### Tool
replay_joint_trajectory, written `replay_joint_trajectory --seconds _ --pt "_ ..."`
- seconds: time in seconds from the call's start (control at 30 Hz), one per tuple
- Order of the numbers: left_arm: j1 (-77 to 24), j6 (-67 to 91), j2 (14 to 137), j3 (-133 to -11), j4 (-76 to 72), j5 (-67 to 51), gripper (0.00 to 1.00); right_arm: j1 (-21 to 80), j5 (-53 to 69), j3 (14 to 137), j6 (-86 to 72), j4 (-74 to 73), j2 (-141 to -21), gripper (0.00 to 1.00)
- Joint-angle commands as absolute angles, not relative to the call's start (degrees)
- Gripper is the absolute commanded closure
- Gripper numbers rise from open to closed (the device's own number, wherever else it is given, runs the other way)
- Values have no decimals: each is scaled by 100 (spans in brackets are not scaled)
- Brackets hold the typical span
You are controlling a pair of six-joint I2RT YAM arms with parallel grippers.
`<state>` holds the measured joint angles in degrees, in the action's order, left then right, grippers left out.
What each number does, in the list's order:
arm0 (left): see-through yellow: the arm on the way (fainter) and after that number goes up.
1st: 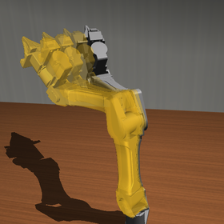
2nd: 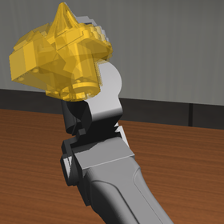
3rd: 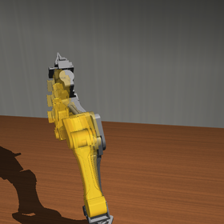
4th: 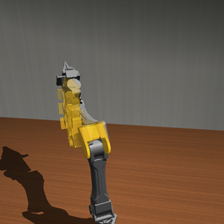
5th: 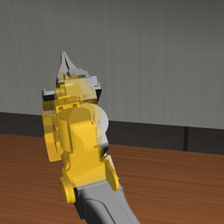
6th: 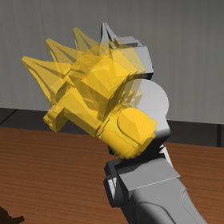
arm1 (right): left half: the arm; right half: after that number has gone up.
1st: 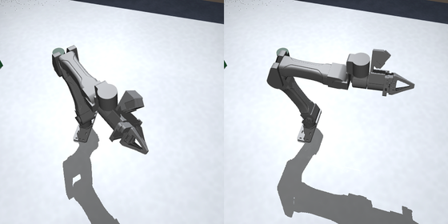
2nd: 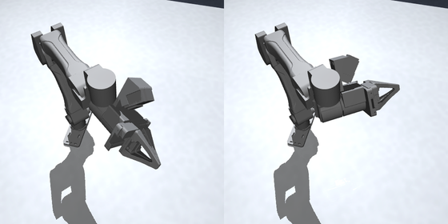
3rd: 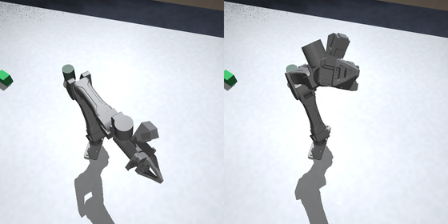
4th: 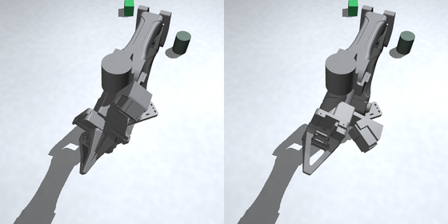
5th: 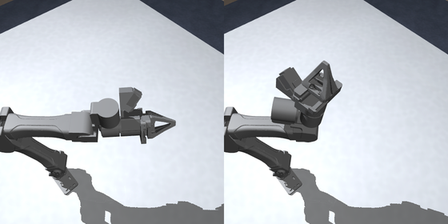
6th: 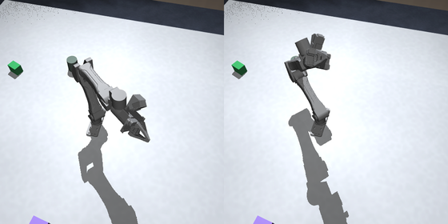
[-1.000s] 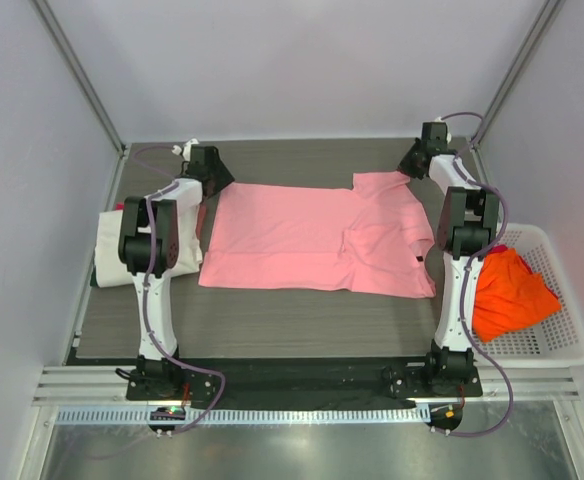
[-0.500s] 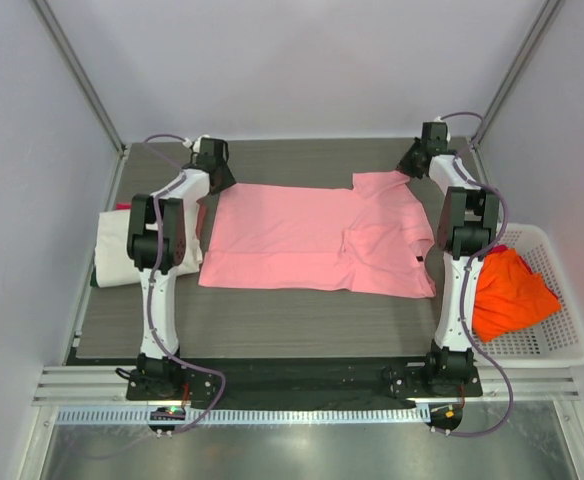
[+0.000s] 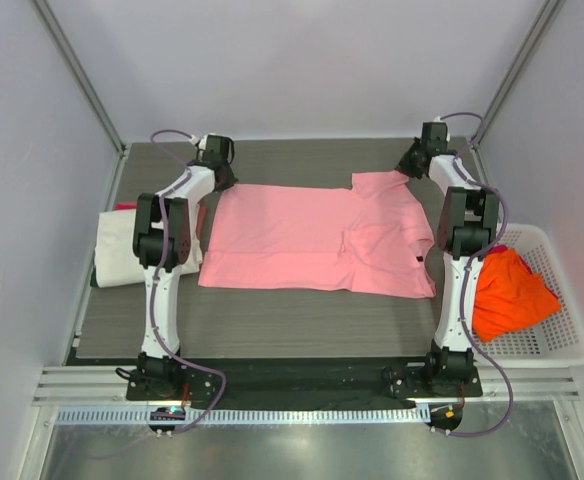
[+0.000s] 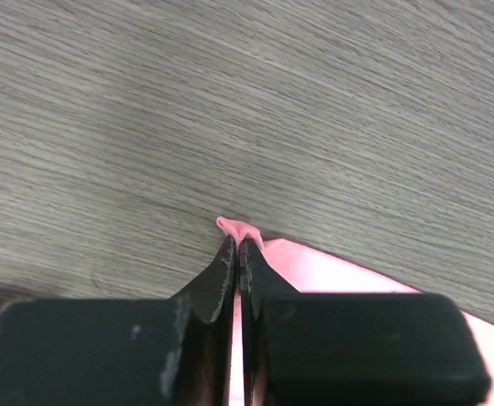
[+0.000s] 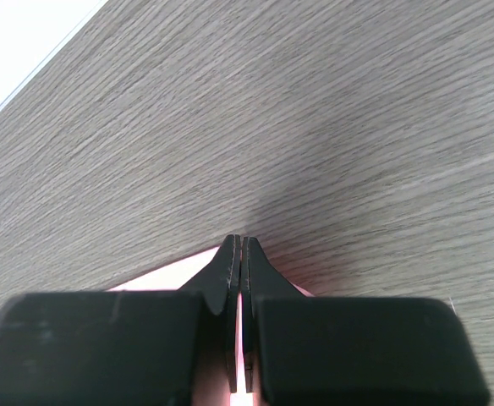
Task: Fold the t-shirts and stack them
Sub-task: Fold the tshirt
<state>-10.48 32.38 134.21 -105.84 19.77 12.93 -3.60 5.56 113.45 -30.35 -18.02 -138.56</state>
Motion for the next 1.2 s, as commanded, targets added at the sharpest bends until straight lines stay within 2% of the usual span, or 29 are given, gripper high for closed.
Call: replay_joint_trajectory --seconds 0.0,0.33,0.9,1.17 --pt "-1011 3147 13492 -10626 2171 1512 100 -334 650 11329 -3094 -1635 -13474 99" --pt "-1063 3085 12956 -9853 1241 1450 100 -299 563 11004 -2830 -1635 -12842 99" --pt "-1099 2953 12050 -8491 -176 1521 100 -290 765 9176 -2619 -1213 -11040 99" --pt "-1107 2962 11611 -7665 -1669 1266 100 -290 747 8614 -2558 -1151 -10389 99"
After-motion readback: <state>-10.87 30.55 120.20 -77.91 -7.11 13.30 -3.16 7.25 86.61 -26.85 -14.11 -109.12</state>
